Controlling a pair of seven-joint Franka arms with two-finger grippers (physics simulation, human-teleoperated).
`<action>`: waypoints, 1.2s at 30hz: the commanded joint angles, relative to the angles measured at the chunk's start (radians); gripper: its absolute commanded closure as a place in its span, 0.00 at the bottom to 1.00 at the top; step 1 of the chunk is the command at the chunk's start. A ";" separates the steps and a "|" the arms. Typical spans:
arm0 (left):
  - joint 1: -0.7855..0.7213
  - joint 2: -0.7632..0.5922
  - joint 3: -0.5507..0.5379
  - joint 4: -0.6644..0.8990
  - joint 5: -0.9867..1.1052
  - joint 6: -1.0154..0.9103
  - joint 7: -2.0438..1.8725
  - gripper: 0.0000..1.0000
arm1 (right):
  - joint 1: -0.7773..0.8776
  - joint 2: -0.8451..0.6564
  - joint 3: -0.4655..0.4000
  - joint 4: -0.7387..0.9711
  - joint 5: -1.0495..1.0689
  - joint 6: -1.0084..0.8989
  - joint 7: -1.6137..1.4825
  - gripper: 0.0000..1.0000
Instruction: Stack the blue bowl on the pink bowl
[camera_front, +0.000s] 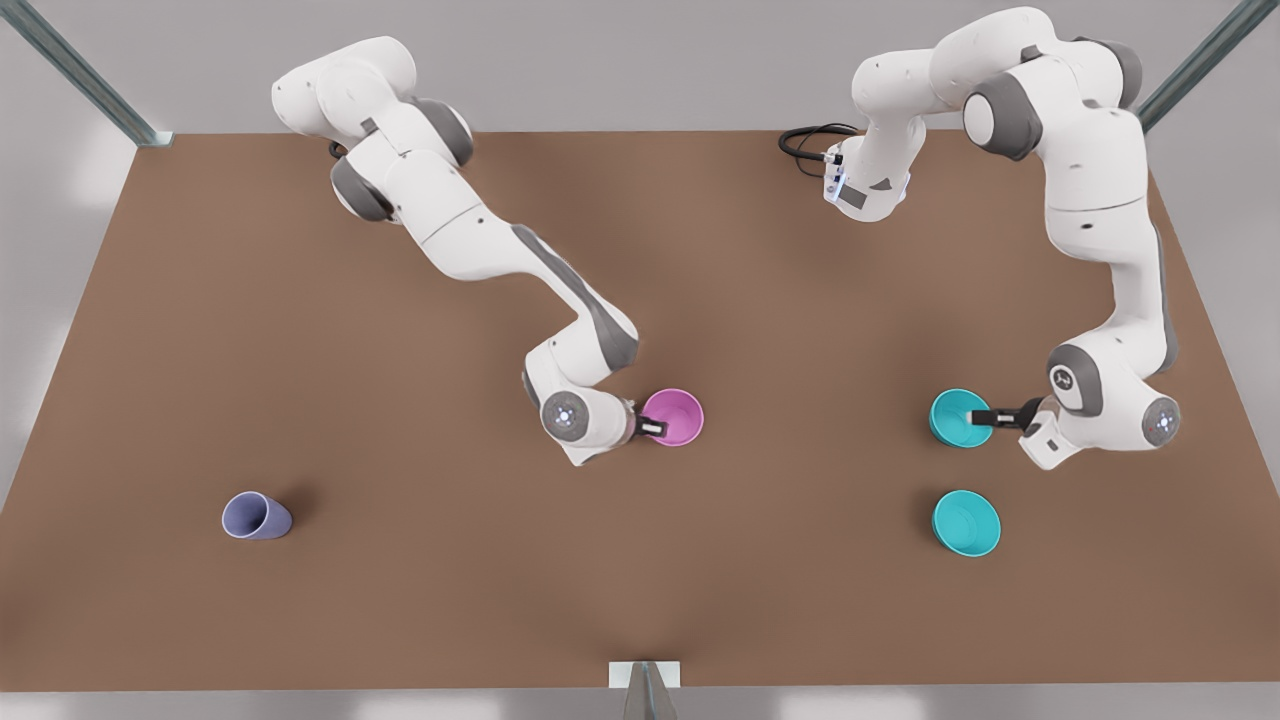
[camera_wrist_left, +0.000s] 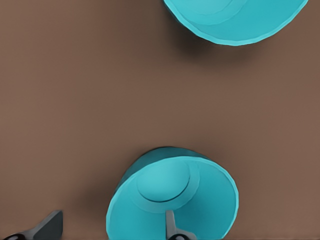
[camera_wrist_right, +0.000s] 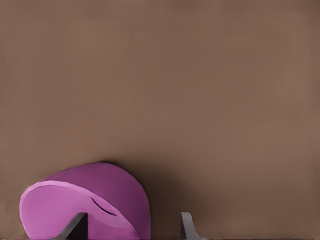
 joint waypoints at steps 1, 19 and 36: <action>-0.001 0.011 0.007 -0.013 -0.005 0.076 0.291 0.00 | -0.032 -0.029 -0.003 0.000 -0.002 -0.005 0.304 0.00; -0.361 -0.250 -0.019 -0.051 -0.028 -0.089 -0.342 0.79 | -0.517 -0.578 -0.021 0.025 -0.479 -0.661 -1.137 0.00; -0.693 0.167 -0.177 0.454 -0.059 -0.120 -1.237 0.79 | -0.513 -0.834 -0.020 -0.337 -0.416 -0.554 -0.908 0.00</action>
